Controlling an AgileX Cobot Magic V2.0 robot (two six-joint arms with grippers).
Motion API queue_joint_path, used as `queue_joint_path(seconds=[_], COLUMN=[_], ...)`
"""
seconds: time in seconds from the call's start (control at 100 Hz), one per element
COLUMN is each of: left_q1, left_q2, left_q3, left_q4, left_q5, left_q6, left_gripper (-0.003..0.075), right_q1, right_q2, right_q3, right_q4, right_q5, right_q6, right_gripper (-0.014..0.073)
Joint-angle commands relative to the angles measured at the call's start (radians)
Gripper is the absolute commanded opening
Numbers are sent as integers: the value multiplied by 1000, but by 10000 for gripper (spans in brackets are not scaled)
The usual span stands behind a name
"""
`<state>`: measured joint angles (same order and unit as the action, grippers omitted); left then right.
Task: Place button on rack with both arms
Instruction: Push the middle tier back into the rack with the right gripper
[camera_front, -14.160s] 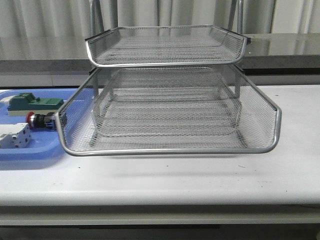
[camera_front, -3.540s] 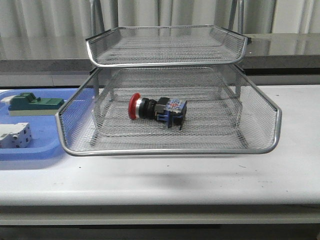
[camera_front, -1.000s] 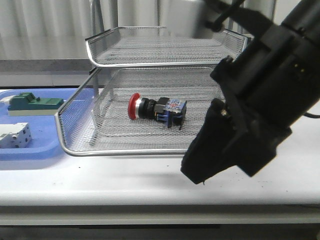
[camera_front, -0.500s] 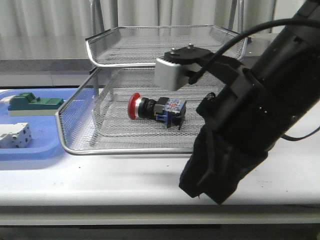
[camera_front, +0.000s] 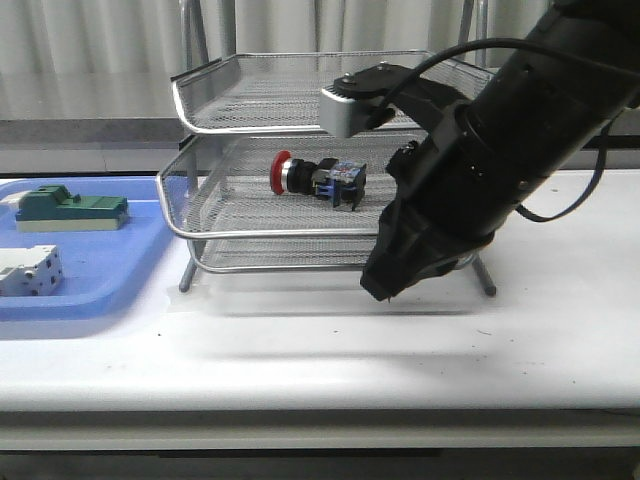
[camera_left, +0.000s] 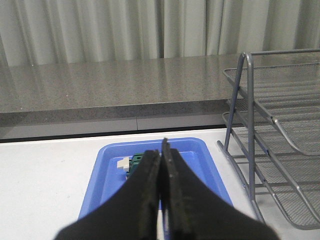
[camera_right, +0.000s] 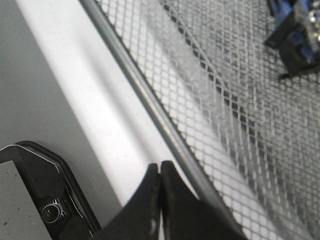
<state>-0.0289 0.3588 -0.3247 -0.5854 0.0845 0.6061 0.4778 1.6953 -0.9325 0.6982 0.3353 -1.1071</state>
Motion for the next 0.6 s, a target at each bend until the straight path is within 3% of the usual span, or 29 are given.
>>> queue_joint_path(seconds=[0.0, 0.34, 0.59], left_q1=[1, 1, 1], left_q2=[4, 4, 4], left_q3=[-26, -26, -26], left_q4=[-10, -10, -10], left_q5=[-74, -74, -74], left_q6=[-12, -12, -12], left_gripper=[-20, -20, -20], right_q1=[-38, -61, -61], right_q2=[-10, 13, -19], right_q3=[-72, -107, -107], right_q4=[4, 4, 3], right_q5=[-59, 13, 172], right_q6=[-4, 9, 154], right_gripper=[-66, -66, -60])
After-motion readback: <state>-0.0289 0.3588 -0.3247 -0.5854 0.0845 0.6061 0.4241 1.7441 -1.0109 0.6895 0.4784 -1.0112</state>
